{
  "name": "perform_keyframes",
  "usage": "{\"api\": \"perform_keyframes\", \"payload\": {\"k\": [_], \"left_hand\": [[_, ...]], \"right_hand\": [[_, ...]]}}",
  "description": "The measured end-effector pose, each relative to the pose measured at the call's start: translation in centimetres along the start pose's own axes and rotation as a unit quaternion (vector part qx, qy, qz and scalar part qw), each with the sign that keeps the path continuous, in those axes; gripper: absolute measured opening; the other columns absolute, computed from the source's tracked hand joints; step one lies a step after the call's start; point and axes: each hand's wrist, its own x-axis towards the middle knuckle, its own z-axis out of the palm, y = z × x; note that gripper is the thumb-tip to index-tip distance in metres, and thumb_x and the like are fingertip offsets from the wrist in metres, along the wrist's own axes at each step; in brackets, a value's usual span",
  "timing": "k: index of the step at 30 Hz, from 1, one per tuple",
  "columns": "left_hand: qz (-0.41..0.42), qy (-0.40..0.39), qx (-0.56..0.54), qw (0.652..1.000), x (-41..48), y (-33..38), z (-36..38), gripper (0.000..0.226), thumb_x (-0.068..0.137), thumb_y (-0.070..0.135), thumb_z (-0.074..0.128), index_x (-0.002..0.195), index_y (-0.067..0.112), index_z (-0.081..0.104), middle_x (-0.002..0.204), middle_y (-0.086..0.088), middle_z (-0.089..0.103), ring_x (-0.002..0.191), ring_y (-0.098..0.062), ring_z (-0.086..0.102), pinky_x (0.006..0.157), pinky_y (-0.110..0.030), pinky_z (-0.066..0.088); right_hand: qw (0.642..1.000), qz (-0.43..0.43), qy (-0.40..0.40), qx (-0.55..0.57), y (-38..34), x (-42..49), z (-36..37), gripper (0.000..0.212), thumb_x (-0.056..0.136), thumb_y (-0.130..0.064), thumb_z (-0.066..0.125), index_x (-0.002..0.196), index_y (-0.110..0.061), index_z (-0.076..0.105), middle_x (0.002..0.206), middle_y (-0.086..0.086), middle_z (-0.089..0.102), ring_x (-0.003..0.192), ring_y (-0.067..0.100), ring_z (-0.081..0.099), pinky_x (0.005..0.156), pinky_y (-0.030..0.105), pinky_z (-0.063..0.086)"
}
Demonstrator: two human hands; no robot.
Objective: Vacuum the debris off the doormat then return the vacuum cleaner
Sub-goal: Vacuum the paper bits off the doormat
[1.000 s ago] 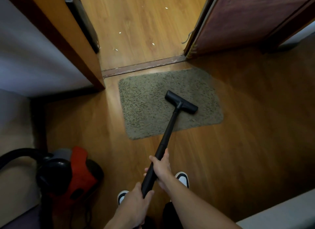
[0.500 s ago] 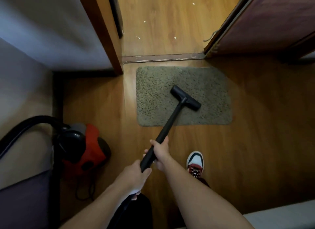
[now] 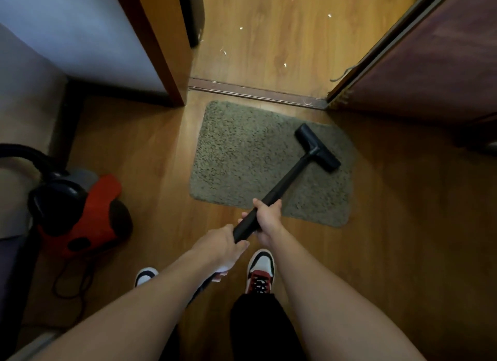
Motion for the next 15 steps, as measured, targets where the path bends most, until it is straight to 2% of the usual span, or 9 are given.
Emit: {"api": "perform_keyframes", "payload": {"k": [2, 5, 6, 11, 15], "left_hand": [[0.001, -0.001, 0.009, 1.000, 0.5, 2.4, 0.7, 0.031, 0.098, 0.046, 0.049, 0.119, 0.024, 0.047, 0.079, -0.008, 0.062, 0.053, -0.018, 0.057, 0.045, -0.026, 0.048], [0.004, 0.002, 0.034, 0.999, 1.1, 5.1, 1.7, 0.034, 0.097, 0.046, 0.051, 0.121, 0.022, 0.048, 0.085, -0.010, 0.064, 0.058, -0.022, 0.059, 0.045, -0.026, 0.048], [0.005, 0.005, 0.042, 0.999, 1.2, 5.6, 2.0, 0.034, 0.097, 0.046, 0.051, 0.121, 0.021, 0.048, 0.088, -0.011, 0.064, 0.060, -0.023, 0.060, 0.045, -0.027, 0.048], [0.009, 0.009, 0.065, 0.998, 0.5, 4.4, 2.5, 0.036, 0.097, 0.047, 0.051, 0.122, 0.021, 0.047, 0.092, -0.009, 0.065, 0.064, -0.023, 0.066, 0.053, -0.029, 0.057], [0.014, -0.016, 0.073, 0.997, -0.5, 0.7, 0.7, 0.035, 0.098, 0.047, 0.050, 0.121, 0.021, 0.046, 0.092, -0.007, 0.065, 0.063, -0.019, 0.065, 0.050, -0.027, 0.049]], "right_hand": [[1.000, -0.003, 0.009, 0.002, -1.4, 0.7, -1.9, 0.074, 0.107, -0.012, 0.052, 0.162, -0.025, 0.005, 0.108, 0.012, 0.059, 0.071, 0.022, 0.069, 0.060, 0.042, 0.061], [0.999, -0.005, 0.032, 0.013, -2.7, 1.6, -4.4, 0.075, 0.107, -0.010, 0.053, 0.162, -0.024, 0.005, 0.135, 0.021, 0.052, 0.073, 0.025, 0.070, 0.056, 0.042, 0.060], [0.999, -0.006, 0.039, 0.015, -2.9, 1.8, -4.9, 0.075, 0.106, -0.010, 0.054, 0.162, -0.023, 0.006, 0.136, 0.022, 0.050, 0.074, 0.025, 0.069, 0.056, 0.043, 0.060], [1.000, 0.006, 0.021, -0.006, -2.0, 0.5, -4.9, 0.076, 0.107, -0.012, 0.053, 0.163, -0.024, 0.003, 0.106, 0.013, 0.056, 0.077, 0.024, 0.069, 0.059, 0.041, 0.060], [1.000, 0.028, 0.003, -0.006, 0.1, -1.4, -2.0, 0.078, 0.107, -0.013, 0.053, 0.164, -0.027, 0.001, 0.102, 0.013, 0.059, 0.080, 0.023, 0.069, 0.067, 0.041, 0.061]]}}
